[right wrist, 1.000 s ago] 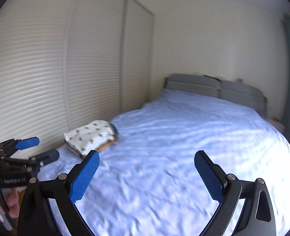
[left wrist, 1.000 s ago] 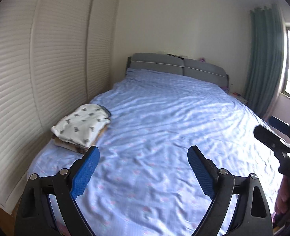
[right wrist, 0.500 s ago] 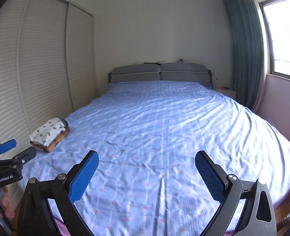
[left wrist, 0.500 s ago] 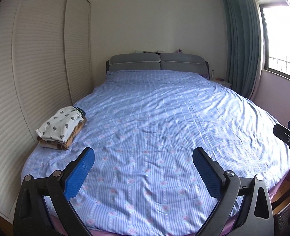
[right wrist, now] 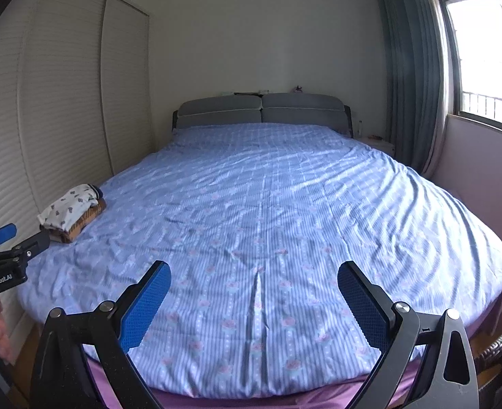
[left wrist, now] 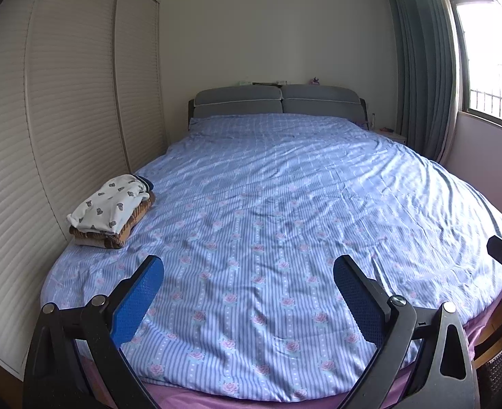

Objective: Fold small clothes

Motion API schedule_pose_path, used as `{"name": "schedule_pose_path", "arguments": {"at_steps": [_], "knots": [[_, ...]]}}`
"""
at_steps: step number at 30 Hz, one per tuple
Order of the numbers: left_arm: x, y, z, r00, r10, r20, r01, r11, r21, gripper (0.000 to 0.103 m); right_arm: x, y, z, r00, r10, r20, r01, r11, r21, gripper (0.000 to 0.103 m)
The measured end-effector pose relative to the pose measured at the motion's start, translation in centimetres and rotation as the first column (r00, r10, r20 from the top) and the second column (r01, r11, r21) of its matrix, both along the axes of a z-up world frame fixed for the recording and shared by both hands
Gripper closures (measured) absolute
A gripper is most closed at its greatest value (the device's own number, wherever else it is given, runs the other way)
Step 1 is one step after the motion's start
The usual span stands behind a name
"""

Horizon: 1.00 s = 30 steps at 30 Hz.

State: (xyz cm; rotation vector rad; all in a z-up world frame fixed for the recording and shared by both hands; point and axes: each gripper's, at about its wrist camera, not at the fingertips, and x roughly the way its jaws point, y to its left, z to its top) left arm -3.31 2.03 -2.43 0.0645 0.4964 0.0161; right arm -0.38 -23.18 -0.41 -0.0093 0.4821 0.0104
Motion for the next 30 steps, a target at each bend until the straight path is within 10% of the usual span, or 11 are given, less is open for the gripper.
{"name": "schedule_pose_path", "arguments": {"at_steps": [30], "knots": [[-0.04,-0.03,-0.17,1.000,0.003,-0.005,-0.003,1.000,0.003,0.001,0.33,0.05,0.52,1.000,0.008,0.005,-0.008,1.000,-0.007,0.003]]}}
